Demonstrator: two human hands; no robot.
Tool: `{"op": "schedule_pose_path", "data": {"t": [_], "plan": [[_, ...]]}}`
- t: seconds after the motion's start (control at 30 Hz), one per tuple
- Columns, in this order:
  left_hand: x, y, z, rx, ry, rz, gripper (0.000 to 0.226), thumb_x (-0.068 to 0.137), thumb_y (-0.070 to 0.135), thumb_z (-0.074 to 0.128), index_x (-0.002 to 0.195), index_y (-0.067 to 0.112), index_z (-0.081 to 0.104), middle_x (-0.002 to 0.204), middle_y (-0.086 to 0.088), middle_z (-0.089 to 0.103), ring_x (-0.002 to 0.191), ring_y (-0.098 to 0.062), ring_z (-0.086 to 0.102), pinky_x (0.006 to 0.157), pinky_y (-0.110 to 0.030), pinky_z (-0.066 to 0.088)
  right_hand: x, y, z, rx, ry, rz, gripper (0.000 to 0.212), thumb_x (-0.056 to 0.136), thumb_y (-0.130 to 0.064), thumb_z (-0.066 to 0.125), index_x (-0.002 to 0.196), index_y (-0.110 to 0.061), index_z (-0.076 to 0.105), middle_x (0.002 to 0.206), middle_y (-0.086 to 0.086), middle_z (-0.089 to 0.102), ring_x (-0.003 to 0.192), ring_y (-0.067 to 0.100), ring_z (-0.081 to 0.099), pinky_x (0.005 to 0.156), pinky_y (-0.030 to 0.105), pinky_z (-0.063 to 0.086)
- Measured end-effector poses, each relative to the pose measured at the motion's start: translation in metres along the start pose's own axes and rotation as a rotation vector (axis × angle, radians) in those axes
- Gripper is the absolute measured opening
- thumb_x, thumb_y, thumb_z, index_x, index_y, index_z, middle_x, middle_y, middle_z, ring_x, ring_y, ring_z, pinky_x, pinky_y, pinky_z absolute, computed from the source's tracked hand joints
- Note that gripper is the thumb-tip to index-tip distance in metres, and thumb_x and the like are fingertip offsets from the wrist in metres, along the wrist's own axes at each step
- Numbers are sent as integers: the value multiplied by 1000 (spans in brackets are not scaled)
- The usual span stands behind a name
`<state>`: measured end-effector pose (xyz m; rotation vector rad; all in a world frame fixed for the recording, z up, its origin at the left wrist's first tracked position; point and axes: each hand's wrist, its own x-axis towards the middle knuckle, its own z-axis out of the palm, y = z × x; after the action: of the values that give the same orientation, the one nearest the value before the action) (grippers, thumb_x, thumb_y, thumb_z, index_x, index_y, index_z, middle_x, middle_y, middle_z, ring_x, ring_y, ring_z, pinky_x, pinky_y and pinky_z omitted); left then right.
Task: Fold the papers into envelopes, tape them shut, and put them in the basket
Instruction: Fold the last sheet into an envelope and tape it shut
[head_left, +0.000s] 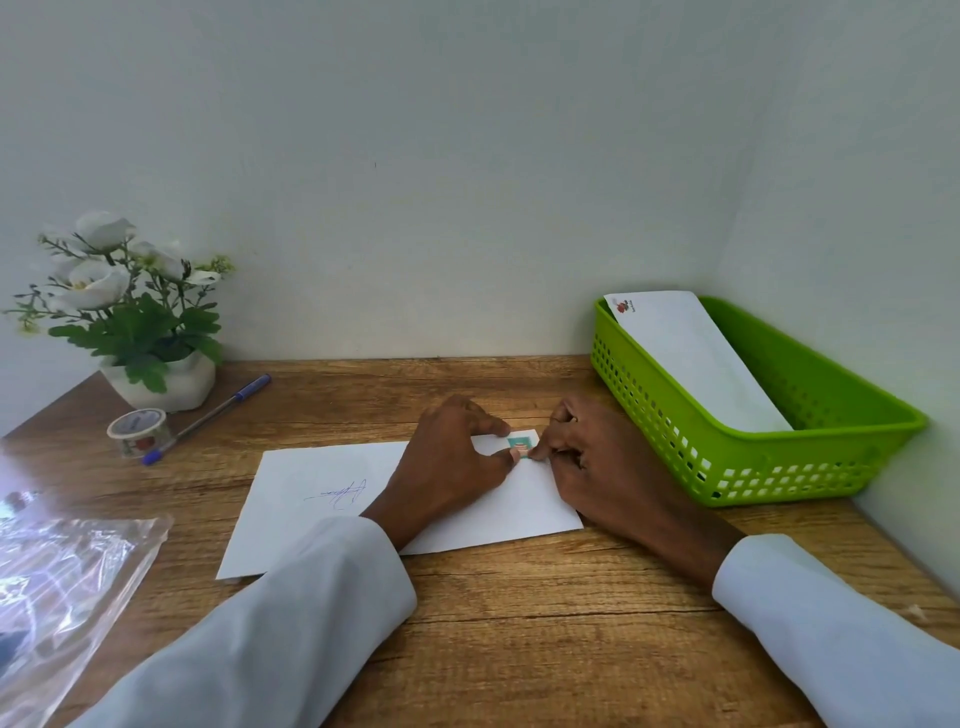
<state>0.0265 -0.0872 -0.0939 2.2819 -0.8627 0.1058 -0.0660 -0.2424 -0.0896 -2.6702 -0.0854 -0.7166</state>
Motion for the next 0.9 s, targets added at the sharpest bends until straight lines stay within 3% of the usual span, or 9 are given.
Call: {"op": "schedule_pose_path", "data": {"t": [0.07,0.23,0.33,0.47,0.57,0.67,0.77,0.9], "plan": [[0,0,0,3,-4,0,35,84,32,71,117,21,69,118,2,59,95,-6,44,85,-21,37,-1,-1,-2,11,-6,-18,26,78,-7,55,85,-15,78,86,-1,57,73,15,54,57,37,47],[0,-2,-1,-21,1,-14,30,87,22,66,117,20,69,118,2,58,96,-6,44,84,-20,37,-2,-5,-5,-16,-85,-21,40,85,-3,54,109,-26,76,92,-3,53,80,10,50,59,22,37],[0,-2,-1,-25,30,-41,31,87,20,66,118,16,68,119,1,59,99,-8,47,87,-21,40,-3,-7,-5,-28,-121,-52,42,85,-5,52,112,-27,75,94,-3,55,84,11,50,62,26,41],[-2,-3,2,21,59,-78,33,86,26,68,117,18,68,123,1,60,120,-20,48,104,-36,41,-1,-3,-2,29,-42,30,35,87,-4,55,100,-26,78,86,-6,54,76,9,51,58,24,38],[-5,-3,2,95,79,-67,33,85,32,66,116,24,68,123,5,61,120,-19,48,102,-34,38,-1,-2,-1,24,-19,16,34,82,-13,49,94,-23,79,86,-7,55,75,10,53,59,30,43],[-8,-1,0,121,114,-61,30,83,35,65,112,25,69,119,7,62,115,-18,50,97,-40,44,0,-5,1,-80,-60,24,46,83,-24,39,111,-22,75,94,-3,58,81,12,53,62,32,46],[-9,3,-1,158,106,-91,29,84,38,63,111,27,67,120,7,59,116,-18,47,98,-41,43,3,-4,3,-147,-92,6,51,87,-28,34,123,-21,69,98,1,57,87,13,50,59,23,34],[-10,5,-1,180,99,-118,30,84,42,61,109,27,63,120,6,58,117,-19,46,99,-43,41,6,-1,2,-87,-109,-60,38,92,-15,47,119,-30,71,92,-5,51,82,9,46,55,16,26]]}}
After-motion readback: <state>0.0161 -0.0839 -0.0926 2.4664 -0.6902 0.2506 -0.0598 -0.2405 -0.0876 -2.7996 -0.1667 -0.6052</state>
